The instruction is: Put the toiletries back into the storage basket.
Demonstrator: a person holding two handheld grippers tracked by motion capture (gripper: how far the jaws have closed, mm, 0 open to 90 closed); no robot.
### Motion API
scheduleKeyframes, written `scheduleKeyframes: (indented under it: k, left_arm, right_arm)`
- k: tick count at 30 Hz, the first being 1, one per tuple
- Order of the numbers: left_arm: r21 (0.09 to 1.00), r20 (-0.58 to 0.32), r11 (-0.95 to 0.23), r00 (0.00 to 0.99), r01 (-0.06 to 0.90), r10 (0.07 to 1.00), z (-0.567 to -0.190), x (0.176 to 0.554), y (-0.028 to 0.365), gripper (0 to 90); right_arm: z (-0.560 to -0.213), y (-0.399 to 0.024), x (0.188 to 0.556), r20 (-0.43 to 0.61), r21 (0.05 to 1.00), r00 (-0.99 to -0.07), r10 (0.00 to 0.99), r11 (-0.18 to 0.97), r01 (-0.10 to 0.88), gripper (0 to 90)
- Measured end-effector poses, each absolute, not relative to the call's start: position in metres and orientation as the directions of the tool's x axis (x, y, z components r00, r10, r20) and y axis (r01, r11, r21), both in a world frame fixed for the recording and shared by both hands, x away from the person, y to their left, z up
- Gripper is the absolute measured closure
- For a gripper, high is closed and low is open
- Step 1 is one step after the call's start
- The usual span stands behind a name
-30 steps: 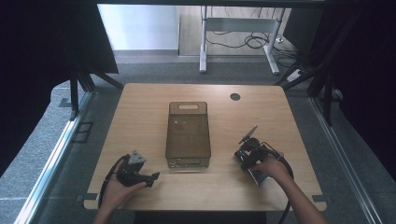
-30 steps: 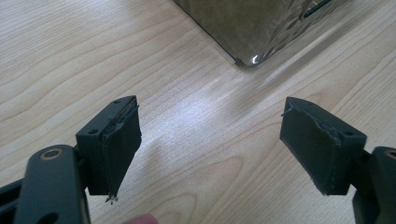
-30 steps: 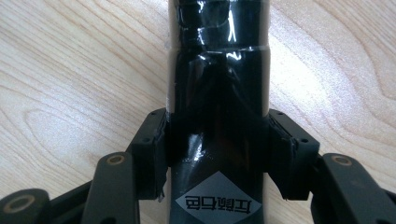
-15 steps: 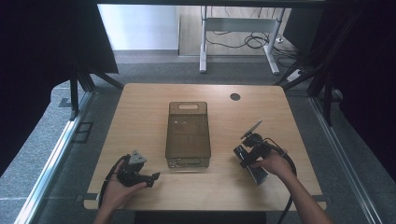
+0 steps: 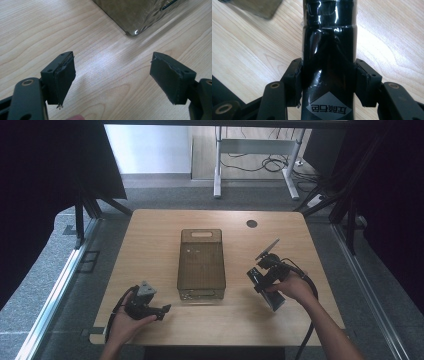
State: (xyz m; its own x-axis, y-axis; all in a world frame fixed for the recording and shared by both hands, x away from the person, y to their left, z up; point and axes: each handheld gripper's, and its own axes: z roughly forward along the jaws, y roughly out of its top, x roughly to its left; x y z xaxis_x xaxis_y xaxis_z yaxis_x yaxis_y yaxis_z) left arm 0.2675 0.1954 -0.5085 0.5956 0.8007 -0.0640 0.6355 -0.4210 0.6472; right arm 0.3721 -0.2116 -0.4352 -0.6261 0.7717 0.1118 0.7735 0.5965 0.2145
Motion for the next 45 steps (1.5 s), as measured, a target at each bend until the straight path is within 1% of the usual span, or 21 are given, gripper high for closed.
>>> scheduleKeyframes:
  k: [20,27,31,42,45]
  left_arm:
    - [0.651,-0.065,-0.422,0.601,0.631,0.797,-0.508,0.268,0.198,20.8]
    - [0.651,-0.067,-0.421,0.6,0.632,0.797,-0.508,0.269,0.199,20.8]
    - [0.654,-0.071,-0.413,0.595,0.634,0.8,-0.508,0.269,0.199,20.8]
    - [0.66,-0.075,-0.412,0.6,0.628,0.796,-0.507,0.269,0.199,20.8]
    - [0.661,-0.075,-0.411,0.601,0.628,0.796,-0.507,0.269,0.2,20.8]
  right_arm:
    - [-0.404,-0.184,0.385,0.131,0.224,-0.643,0.754,0.61,0.76,46.4]
    - [-0.395,-0.171,0.393,0.153,0.241,-0.653,0.742,0.613,0.753,46.3]
    - [-0.391,-0.164,0.397,0.147,0.253,-0.648,0.747,0.605,0.755,46.4]
    - [-0.384,-0.142,0.407,0.159,0.238,-0.665,0.729,0.626,0.743,46.3]
    - [-0.384,-0.136,0.41,0.148,0.245,-0.672,0.726,0.631,0.736,46.3]
